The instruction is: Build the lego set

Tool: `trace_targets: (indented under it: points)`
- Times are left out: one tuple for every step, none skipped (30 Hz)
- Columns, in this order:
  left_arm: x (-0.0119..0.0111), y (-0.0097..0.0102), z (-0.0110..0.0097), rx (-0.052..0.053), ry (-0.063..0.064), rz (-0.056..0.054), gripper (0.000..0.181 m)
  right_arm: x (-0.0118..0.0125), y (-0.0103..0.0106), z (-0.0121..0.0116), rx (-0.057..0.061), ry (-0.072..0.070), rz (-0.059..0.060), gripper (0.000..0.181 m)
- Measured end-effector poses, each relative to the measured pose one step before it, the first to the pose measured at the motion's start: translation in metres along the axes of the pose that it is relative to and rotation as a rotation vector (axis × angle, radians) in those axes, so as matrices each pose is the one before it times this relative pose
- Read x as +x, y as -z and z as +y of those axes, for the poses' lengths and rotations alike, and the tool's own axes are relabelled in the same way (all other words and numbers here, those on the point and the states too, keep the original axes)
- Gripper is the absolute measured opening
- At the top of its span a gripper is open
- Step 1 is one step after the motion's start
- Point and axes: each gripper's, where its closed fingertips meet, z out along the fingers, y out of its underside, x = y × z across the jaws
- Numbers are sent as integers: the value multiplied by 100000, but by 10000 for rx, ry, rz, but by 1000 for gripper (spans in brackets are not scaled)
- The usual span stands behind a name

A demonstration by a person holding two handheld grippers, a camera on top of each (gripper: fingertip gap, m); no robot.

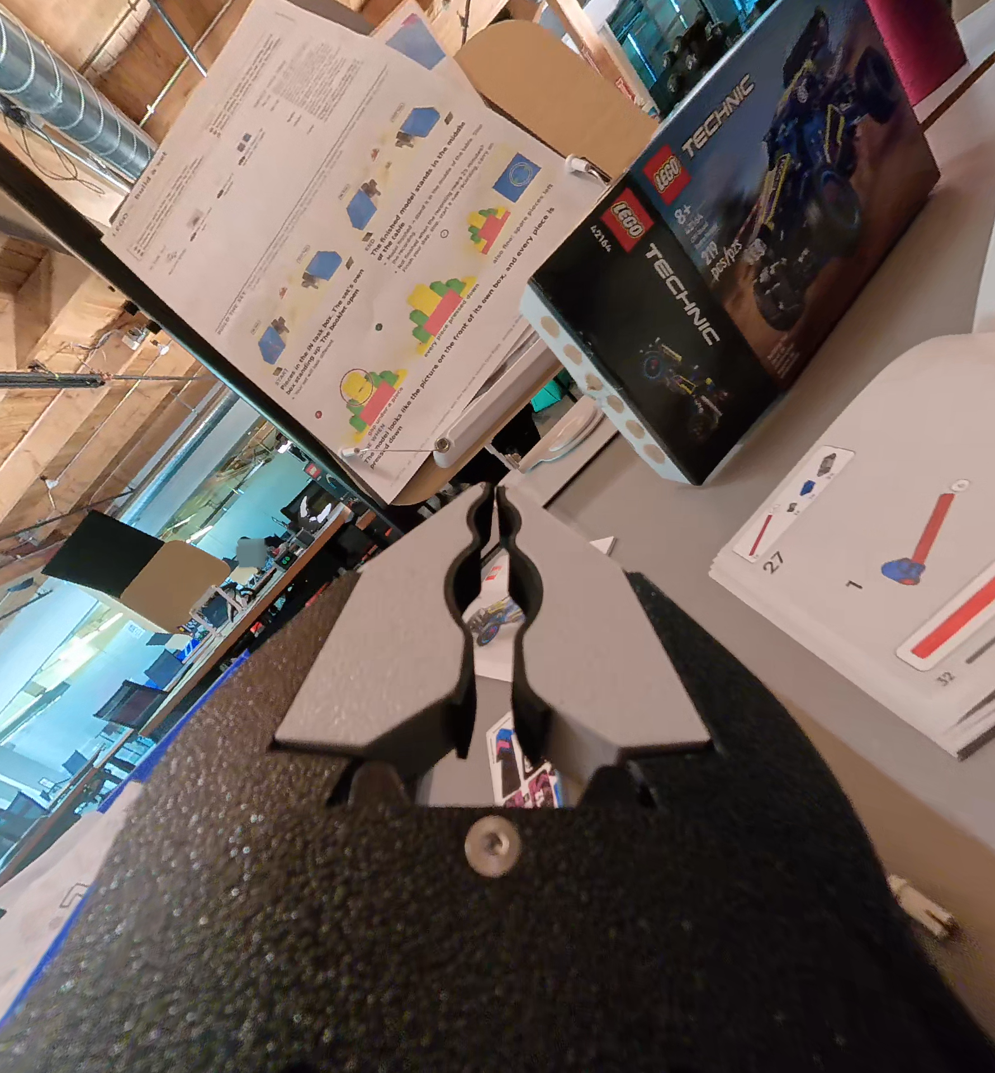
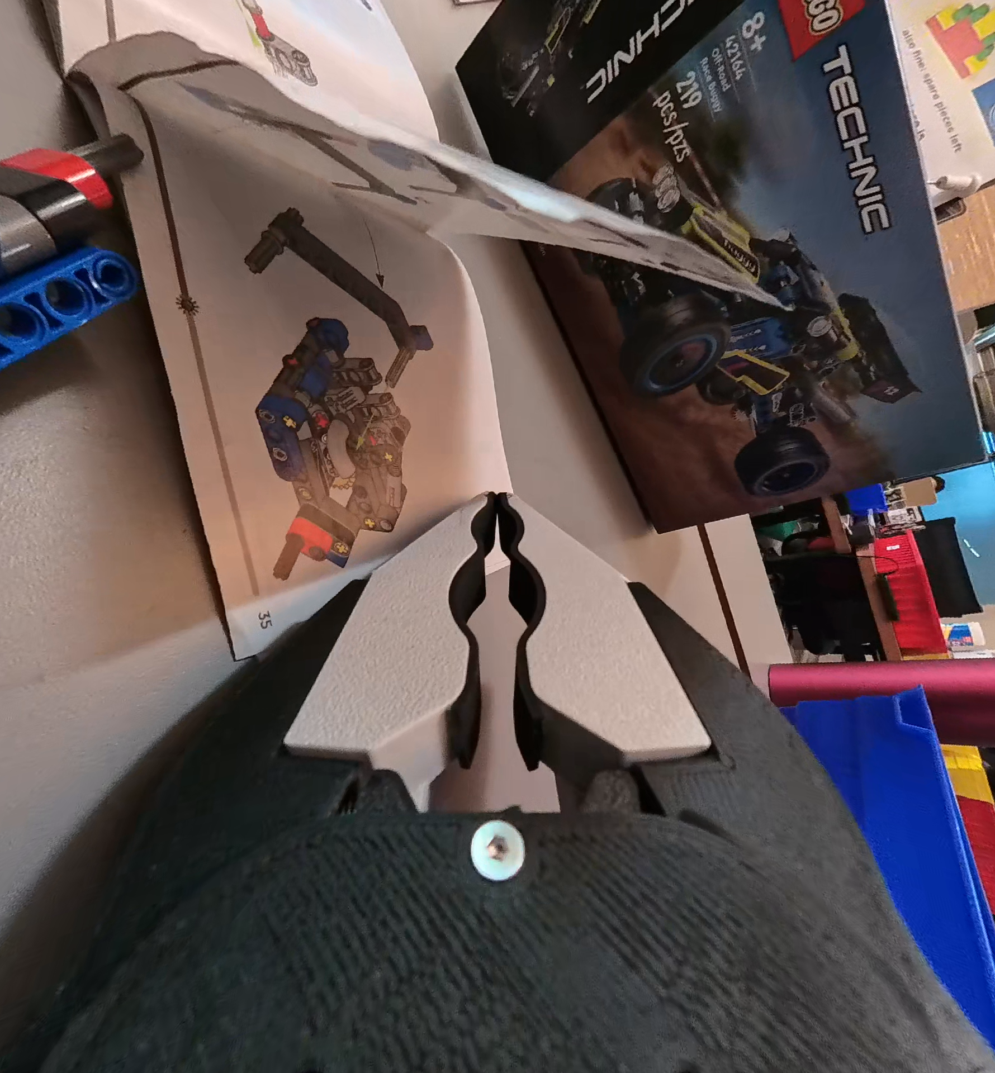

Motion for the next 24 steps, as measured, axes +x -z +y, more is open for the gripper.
trace_targets:
  points:
    - [10,-38,147,-48,55,32,0,-2,-11,-3,1,11,9,0]
    - [34,-45,167,-62,17,27,0,14,4,7,13,-24,-5,0]
    - [24,-42,124,-52,0,19,0,16,2,-12,27,-47,-18,0]
    - [44,-15,43,-20,9,26,0,2,5,-9,24,-45,-29,0]
    - [67,-9,-18,13,14,41,0,-8,-1,3,10,-22,-21,0]
    - [82,2,-31,12,-5,51,0,-18,0,-7,10,4,-16,0]
    - [85,-3,-4,-6,-29,34,0,-20,14,-10,19,14,-19,0]
    - [55,-4,-19,-5,-34,15,0,-11,9,-21,26,14,-12,0]
    - [18,1,-40,14,-15,5,0,-7,5,-6,14,16,-4,0]
    - [-4,23,-62,24,5,-5,0,-4,3,4,-2,12,1,0]
    - [-24,16,-33,18,15,-8,0,-10,3,-5,-4,10,3,0]
    - [-18,9,-5,-2,23,1,0,-6,1,0,1,12,0,0]
    - [2,1,-23,-4,21,11,0,2,2,-2,7,8,-3,0]
    - [9,10,-40,13,7,-2,0,-2,4,0,5,2,-3,0]
    - [-4,17,-55,19,-12,-7,0,-8,-5,4,1,3,-2,0]
    - [8,4,-47,8,-16,-2,0,-5,16,-7,3,11,0,0]
    - [-4,13,-47,8,-9,-3,0,-7,0,-2,2,12,-1,0]
    - [0,25,-85,20,-7,-6,0,-3,-1,12,-5,5,0,0]
    - [0,33,-131,36,-8,-10,0,6,-2,4,-8,7,1,0]
    - [-1,44,-156,49,-15,-12,0,-11,0,3,-7,15,5,0]
    - [-2,36,-151,45,-16,-12,0,4,2,-7,-3,21,8,0]
    - [-6,37,-131,46,-3,-26,0,-6,6,7,-5,19,6,0]
    - [-4,28,-119,42,15,-19,0,1,-6,0,-9,16,5,0]
    - [20,14,-53,21,24,-2,0,-7,3,9,-11,17,7,0]
